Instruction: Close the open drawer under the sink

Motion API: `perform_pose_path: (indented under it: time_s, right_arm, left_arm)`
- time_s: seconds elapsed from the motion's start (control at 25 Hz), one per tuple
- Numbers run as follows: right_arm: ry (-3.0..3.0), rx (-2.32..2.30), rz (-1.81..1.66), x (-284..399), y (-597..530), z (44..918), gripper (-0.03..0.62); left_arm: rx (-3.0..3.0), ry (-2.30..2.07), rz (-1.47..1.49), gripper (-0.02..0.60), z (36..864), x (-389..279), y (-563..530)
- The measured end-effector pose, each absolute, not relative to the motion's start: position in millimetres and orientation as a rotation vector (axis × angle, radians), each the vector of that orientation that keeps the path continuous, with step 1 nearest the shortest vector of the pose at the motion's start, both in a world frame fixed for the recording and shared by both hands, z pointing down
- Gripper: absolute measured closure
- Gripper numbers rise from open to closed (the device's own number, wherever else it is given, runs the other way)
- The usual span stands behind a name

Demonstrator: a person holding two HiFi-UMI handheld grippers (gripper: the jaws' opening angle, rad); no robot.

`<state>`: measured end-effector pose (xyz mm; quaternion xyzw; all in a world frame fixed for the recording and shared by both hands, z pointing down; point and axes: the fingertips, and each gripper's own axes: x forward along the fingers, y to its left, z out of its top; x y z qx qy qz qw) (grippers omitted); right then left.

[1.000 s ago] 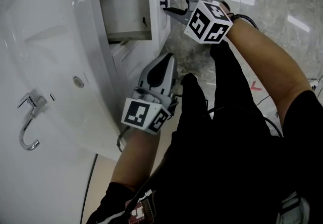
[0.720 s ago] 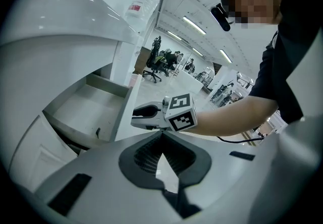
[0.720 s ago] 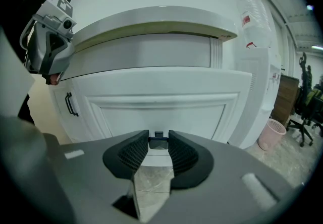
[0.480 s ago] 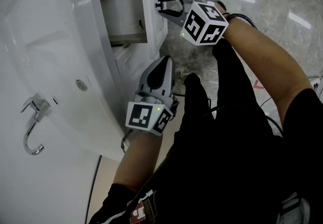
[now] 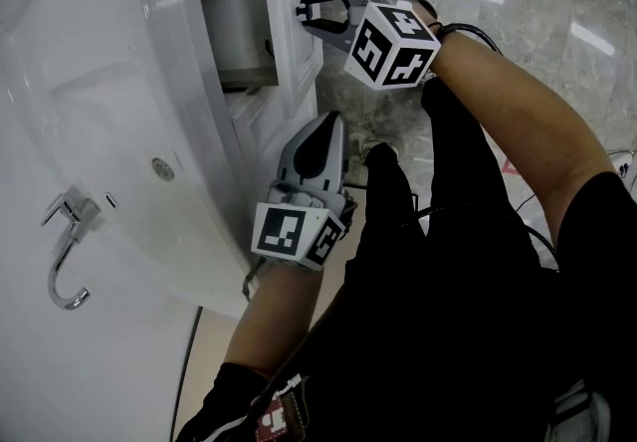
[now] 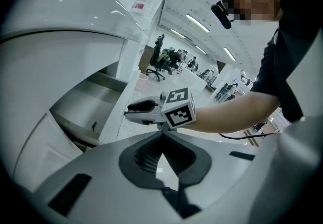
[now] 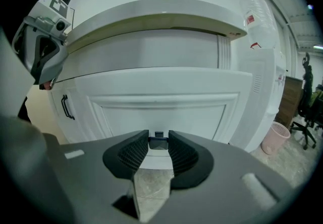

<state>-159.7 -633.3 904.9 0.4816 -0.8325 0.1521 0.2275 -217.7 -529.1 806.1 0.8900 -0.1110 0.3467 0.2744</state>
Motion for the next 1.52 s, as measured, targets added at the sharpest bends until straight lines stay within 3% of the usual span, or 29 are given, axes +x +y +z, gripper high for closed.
perform_pose_path:
  time_s: [1.52]
  right_arm:
    - [-2.303, 1.329, 0.393, -187.4, -687.3, 901.8, 0.474]
  left_arm:
    - [2.373, -0.315, 0.886, 0.583, 803.5, -236.7, -527.2]
